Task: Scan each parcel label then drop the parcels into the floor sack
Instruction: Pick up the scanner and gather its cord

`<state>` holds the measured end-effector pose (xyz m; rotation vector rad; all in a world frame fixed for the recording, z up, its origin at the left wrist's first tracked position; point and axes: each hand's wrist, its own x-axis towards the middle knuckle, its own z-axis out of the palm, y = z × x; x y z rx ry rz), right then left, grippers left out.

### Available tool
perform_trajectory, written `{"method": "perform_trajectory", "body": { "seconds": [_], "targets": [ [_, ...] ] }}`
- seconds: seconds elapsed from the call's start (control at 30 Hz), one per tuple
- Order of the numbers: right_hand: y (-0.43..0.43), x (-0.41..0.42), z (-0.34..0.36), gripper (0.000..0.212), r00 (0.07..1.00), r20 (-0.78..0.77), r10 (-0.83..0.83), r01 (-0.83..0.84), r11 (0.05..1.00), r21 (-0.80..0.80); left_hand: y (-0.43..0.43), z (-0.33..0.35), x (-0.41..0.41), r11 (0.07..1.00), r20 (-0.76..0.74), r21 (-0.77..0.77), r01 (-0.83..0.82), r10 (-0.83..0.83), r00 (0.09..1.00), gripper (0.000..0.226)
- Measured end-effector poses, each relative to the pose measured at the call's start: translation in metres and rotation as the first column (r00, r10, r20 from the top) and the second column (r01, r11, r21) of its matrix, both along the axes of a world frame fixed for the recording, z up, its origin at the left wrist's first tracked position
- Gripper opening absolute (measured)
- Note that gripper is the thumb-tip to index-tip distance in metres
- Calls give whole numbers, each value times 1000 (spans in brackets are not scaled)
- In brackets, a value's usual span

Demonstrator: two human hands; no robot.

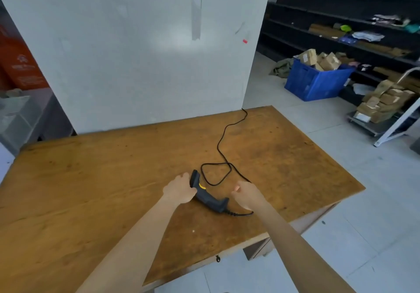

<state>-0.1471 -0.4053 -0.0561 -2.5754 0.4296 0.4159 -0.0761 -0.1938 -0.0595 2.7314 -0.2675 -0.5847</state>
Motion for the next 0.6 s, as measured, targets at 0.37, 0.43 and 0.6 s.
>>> {"method": "perform_trajectory", "body": {
  "seconds": [0.37, 0.43, 0.6],
  "targets": [
    [-50, 84, -38, 27, 995, -68, 76, -74, 997, 22, -25, -62, 48, 968, -238, -62, -242, 221, 946, 84],
    [-58, 103, -41, 27, 991, -61, 120, -118, 993, 24, -34, -67, 55, 960, -258, -68, -273, 248, 934, 78],
    [-74, 147, -41, 30, 976, -56, 210, -209, 978, 17, -46, -77, 69, 929, -314, -108, -354, 306, 899, 65]
  ]
}}
